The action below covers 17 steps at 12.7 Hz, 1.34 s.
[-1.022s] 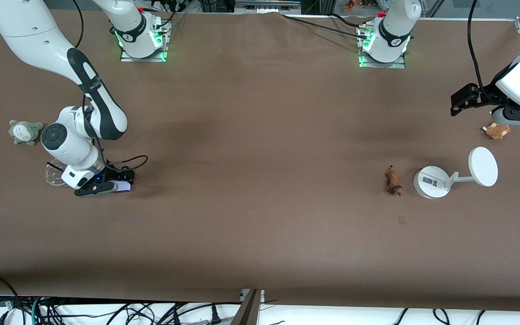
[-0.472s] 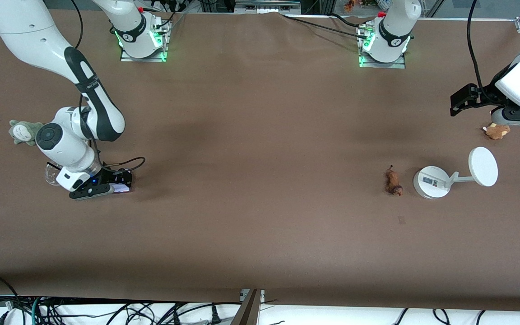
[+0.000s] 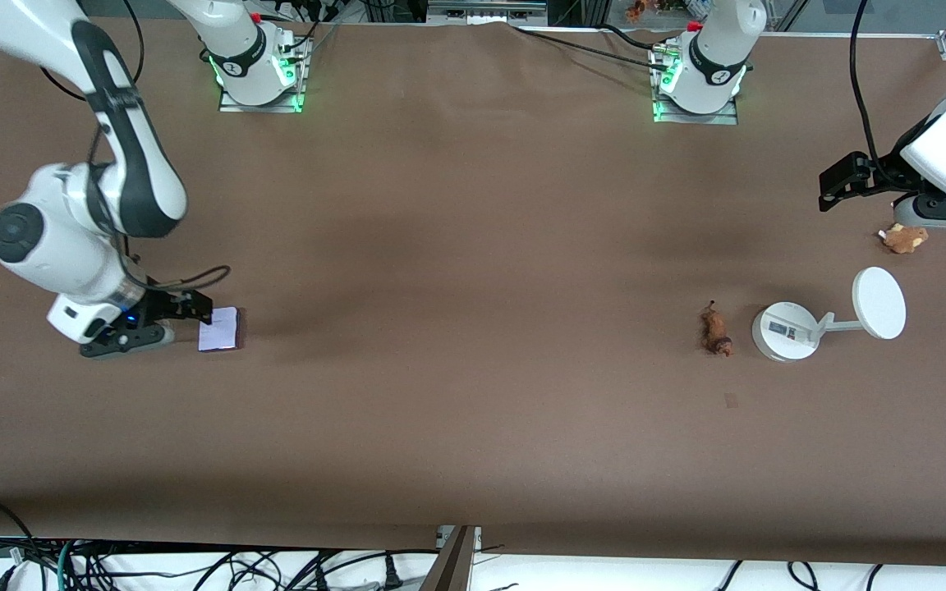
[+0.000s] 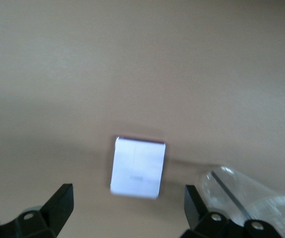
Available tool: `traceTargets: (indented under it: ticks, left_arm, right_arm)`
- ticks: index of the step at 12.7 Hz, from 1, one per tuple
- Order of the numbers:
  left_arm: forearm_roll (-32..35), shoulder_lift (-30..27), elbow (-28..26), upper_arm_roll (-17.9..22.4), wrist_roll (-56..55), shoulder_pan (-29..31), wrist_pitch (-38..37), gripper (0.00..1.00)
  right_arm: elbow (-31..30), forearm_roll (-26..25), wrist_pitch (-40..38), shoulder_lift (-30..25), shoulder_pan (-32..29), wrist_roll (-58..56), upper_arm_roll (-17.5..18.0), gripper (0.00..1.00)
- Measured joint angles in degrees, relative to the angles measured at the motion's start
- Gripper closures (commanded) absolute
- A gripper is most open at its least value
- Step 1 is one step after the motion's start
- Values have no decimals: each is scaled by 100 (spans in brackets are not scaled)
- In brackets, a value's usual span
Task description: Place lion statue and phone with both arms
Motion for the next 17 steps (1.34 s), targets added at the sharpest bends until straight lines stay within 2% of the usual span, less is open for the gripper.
traceTargets:
  ticks: [5, 9, 13, 17]
  left_arm:
    - [0, 0, 8, 0, 0, 0, 0, 0]
    - [0, 0, 12, -1, 0, -1, 0, 0]
    - [0, 0, 14, -1, 0, -1, 0, 0]
    - [0, 1, 14, -1, 0, -1, -1, 0]
  right_arm:
    - [662, 7, -1894, -718, -24, 456, 270, 1]
    - [1010, 7, -3026, -1385, -32, 934, 467, 1]
    - [1035, 7, -3608, -2055, -31, 965, 497, 1]
    - [1020, 7, -3741, -2145, 89, 981, 510, 1]
